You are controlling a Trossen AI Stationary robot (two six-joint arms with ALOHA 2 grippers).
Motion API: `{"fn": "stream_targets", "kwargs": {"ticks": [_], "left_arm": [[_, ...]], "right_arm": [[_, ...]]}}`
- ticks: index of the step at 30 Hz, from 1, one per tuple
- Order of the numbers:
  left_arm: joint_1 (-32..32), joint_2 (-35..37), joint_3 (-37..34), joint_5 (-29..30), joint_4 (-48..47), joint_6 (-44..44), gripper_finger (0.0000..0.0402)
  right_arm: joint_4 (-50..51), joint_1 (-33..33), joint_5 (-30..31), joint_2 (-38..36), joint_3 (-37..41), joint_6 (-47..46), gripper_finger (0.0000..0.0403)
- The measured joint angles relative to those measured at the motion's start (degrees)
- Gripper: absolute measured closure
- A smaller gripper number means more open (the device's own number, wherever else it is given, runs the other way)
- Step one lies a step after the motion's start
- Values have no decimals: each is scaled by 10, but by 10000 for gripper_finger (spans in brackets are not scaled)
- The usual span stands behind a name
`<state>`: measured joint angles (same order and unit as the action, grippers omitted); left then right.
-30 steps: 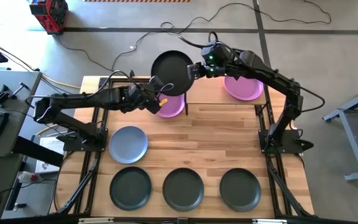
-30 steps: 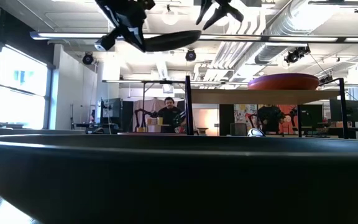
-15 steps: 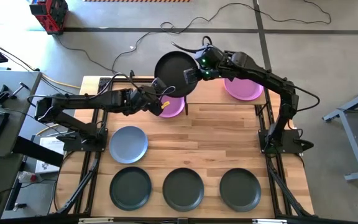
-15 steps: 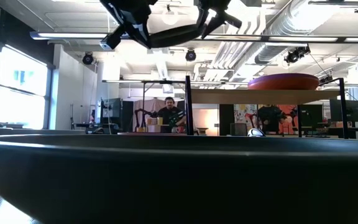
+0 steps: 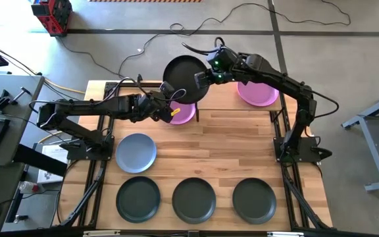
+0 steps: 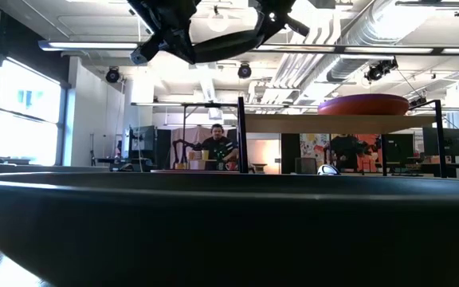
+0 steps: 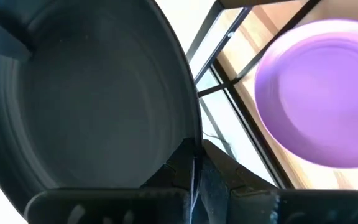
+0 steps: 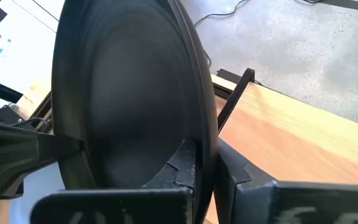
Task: Place and stack plates onto a shelf
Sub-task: Stack the top black plate on top of the violet plate on the shelf
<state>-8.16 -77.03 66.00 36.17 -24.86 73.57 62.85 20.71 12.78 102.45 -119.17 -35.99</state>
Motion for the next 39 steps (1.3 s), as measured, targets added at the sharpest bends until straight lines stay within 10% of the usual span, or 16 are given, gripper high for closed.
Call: {"fn": "stream_targets", "kwargs": {"ticks": [16,27,39], "left_arm": [[-1,0,0,-62,3,-233,303],[0,12,8,5,15,-418,290],[0,12,51,68,7,-436,291]], "right_arm": [[14,-1,-7,0,0,7,402],[35,41,-6,-13,1,35,403],[127,128,-20,-73,1,79,403]]}}
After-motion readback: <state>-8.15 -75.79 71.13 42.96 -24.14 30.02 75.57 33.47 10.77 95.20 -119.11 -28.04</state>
